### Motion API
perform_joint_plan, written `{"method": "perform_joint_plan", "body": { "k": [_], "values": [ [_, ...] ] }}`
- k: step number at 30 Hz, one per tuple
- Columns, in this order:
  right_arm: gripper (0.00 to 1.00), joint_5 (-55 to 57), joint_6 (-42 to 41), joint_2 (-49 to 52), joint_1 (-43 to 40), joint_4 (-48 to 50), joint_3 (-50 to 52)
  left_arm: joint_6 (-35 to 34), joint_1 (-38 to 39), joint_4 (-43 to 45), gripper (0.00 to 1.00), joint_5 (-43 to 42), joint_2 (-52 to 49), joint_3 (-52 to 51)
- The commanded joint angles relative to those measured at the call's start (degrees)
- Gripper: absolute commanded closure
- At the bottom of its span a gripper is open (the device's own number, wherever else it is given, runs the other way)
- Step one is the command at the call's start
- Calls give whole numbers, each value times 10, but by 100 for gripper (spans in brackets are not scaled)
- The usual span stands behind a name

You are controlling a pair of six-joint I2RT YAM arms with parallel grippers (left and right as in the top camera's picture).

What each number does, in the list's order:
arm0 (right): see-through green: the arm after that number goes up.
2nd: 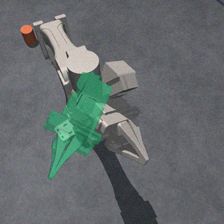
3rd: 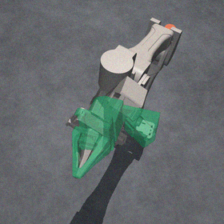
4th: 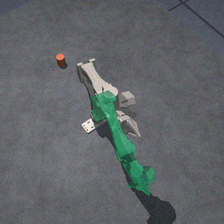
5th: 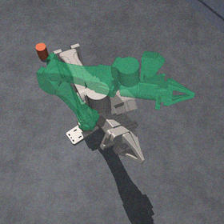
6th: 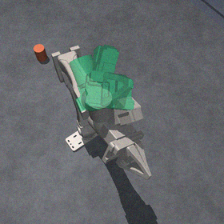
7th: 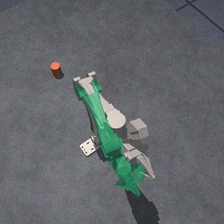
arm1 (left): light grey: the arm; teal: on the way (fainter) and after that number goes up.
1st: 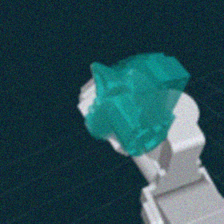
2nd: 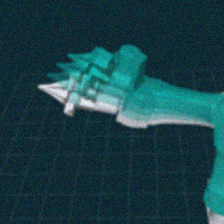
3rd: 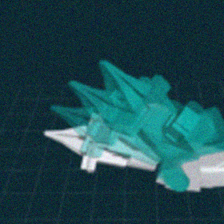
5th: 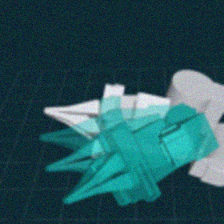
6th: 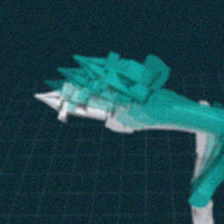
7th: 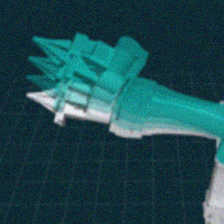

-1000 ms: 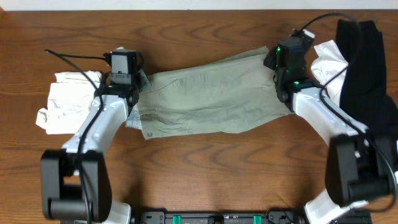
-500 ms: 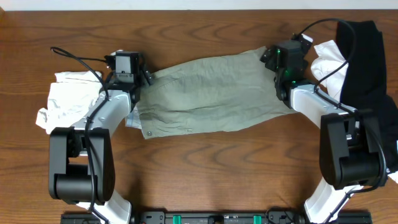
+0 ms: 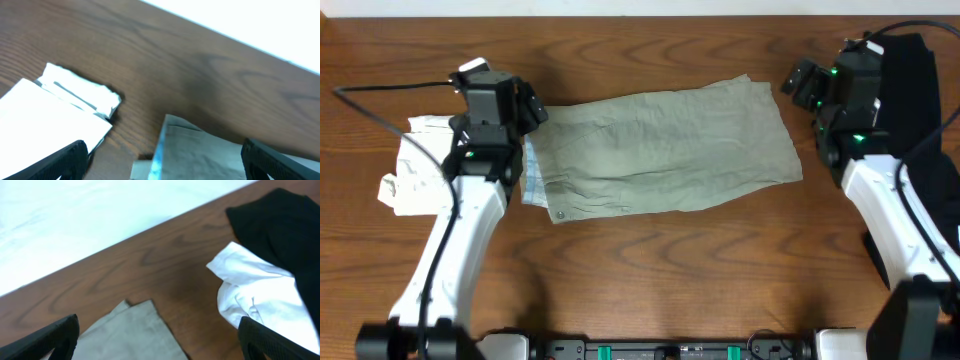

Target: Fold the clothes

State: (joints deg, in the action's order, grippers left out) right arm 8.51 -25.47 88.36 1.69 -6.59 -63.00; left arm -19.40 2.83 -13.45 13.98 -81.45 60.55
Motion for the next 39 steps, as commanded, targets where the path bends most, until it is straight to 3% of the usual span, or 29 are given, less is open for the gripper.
{"method": "perform_joint_plan", "body": {
  "k": [1,3,6,9,11,12,16,27,39],
  "values": [
    [1,-95,63,-24,-2,-31,-5,18,12,-34,0,-50,17,13],
    [1,-103,73,-32,-2,-54,-5,23,19,-63,3,-82,13,12],
    [2,-88,76,-30,-2,-84,-5,22,21,-72,29,-113,-10,8],
    [12,-83,86,-16,-2,-110,-5,22,21,-71,46,-153,-50,8],
    [12,-78,88,-5,-2,-127,-5,22,21,-76,67,-177,-85,8],
    [11,-75,88,-2,-2,-132,-5,21,21,-80,71,-184,-96,8],
    [4,-61,88,10,-3,-150,-5,6,21,-111,73,-193,-133,8],
    [8,-49,83,47,-6,-185,-4,-4,21,-157,73,-194,-219,3],
    [2,-84,110,57,-33,-231,-4,-3,21,-206,72,-168,-264,3]
  ]
}}
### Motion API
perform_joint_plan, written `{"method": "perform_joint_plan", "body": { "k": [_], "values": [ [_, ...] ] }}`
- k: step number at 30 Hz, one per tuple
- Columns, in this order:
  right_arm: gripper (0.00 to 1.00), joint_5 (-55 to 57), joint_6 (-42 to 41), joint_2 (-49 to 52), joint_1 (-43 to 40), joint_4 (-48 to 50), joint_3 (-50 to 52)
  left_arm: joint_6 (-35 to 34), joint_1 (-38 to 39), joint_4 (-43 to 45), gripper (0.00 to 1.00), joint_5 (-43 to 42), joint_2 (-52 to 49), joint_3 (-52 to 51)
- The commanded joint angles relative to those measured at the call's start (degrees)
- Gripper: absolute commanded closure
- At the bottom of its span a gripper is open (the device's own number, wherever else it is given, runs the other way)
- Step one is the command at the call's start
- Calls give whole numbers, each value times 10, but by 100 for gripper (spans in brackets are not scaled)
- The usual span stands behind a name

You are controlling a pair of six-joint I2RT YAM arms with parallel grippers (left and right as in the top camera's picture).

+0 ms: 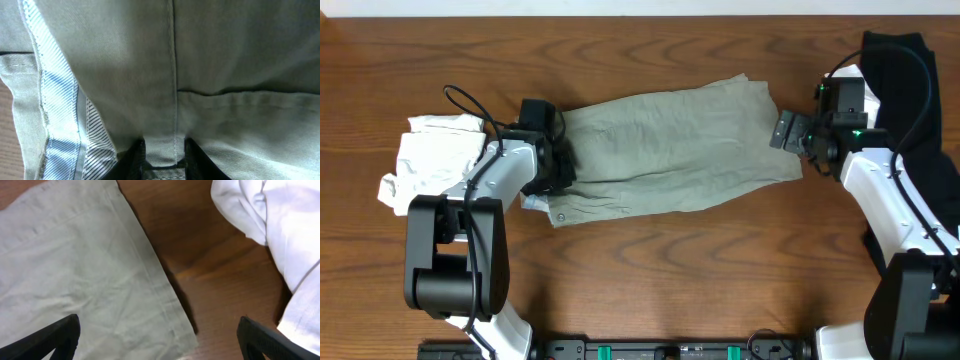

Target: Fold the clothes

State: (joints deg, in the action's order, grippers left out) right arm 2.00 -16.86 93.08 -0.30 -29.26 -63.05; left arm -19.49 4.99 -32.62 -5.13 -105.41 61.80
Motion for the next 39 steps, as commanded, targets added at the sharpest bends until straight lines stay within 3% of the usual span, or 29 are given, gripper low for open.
{"method": "perform_joint_plan", "body": {
  "k": [1,8,17,31,33,39],
  "values": [
    [2,-22,26,16,-18,-6,-3,-3,0,-16,73,33,-24,-10],
    [3,-142,117,90,-54,16,-3,-2,-1,-25,73,50,-24,-10],
    [3,-160,174,137,-61,21,-3,-3,-1,-20,73,50,-24,-10],
    [5,-267,171,218,-40,75,-3,-3,-1,-23,72,49,-24,-10],
    [7,-294,171,231,-33,89,-3,-3,-1,-22,73,49,-24,-10],
    [30,-307,165,238,-19,105,-3,-3,-1,-26,73,49,-24,-10]
  ]
}}
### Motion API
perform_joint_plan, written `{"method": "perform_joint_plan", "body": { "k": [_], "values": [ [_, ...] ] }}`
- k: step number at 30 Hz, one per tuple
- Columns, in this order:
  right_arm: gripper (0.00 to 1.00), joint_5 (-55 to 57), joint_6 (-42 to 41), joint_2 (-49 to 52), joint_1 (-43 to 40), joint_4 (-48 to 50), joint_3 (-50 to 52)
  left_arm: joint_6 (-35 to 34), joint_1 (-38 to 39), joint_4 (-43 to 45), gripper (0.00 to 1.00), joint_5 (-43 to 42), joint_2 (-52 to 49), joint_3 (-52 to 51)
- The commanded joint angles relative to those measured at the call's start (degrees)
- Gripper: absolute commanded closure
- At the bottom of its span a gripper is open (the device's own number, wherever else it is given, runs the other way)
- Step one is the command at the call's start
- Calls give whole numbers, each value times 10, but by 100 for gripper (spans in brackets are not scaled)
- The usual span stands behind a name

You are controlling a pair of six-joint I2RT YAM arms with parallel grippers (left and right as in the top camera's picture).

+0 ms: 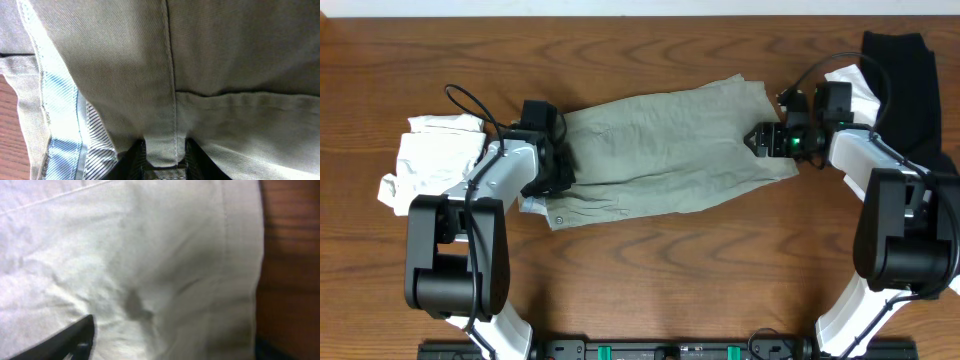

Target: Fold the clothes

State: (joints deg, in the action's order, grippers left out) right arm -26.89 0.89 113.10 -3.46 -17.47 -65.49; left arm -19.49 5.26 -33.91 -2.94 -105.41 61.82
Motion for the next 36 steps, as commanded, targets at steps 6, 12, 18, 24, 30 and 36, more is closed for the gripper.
{"method": "perform_joint_plan", "body": {
  "k": [6,12,18,24,30,36],
  "values": [
    [57,-19,-17,38,13,-14,21,-3,-3,-15,73,27,-24,-10],
    [97,-19,-26,38,13,-11,21,-3,-3,-15,72,27,-24,-10],
    [99,-7,-85,28,-2,-12,21,0,-3,-40,69,19,-16,0],
    [99,18,-91,-44,-38,-32,21,-1,-3,-78,32,19,72,22],
    [99,95,-90,-150,-70,-82,21,0,-3,-81,1,-14,186,22],
    [99,125,-90,-238,-100,-118,19,-1,-3,-108,1,-31,232,22]
  ]
}}
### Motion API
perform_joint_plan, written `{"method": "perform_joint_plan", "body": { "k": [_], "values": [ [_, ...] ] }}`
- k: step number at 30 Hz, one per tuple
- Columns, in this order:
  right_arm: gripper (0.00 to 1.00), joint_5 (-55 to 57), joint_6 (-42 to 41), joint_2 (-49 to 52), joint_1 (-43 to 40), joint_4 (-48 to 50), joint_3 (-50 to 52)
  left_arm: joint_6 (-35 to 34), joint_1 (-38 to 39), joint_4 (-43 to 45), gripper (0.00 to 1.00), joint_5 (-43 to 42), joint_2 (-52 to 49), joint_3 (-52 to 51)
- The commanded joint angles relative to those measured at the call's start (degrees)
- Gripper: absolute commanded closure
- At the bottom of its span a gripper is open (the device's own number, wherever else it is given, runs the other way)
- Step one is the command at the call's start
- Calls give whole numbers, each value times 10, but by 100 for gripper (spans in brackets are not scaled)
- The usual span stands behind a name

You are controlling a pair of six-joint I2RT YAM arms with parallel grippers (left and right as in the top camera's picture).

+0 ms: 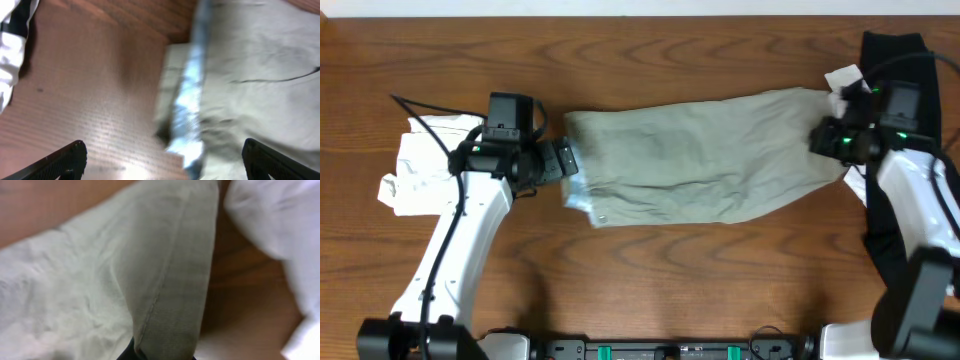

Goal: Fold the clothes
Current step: 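Fold the right end leftward over the middle with the right gripper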

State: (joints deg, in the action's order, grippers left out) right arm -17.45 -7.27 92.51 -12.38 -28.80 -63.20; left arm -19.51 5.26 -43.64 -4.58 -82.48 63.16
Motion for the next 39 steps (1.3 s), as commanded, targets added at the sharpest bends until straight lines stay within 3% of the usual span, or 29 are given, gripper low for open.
{"method": "perform_joint_plan", "body": {
  "k": [1,5,11,20,27,39],
  "values": [
    [99,31,-9,-46,-10,-11,-6,-1,-3,-18,1,-17,3,9],
    [99,31,-8,-94,24,-45,-21,0,-3,-42,1,-16,1,8],
    [99,68,-35,-120,147,-83,-53,0,-5,-46,1,-16,1,8],
    [99,91,-95,-116,322,-20,-85,-12,-68,-93,1,17,1,8],
    [99,88,-125,-50,409,37,-85,-16,-133,-104,0,-31,1,8],
    [97,67,-125,101,516,158,-85,-16,-134,-104,0,-32,1,8]
  ]
}}
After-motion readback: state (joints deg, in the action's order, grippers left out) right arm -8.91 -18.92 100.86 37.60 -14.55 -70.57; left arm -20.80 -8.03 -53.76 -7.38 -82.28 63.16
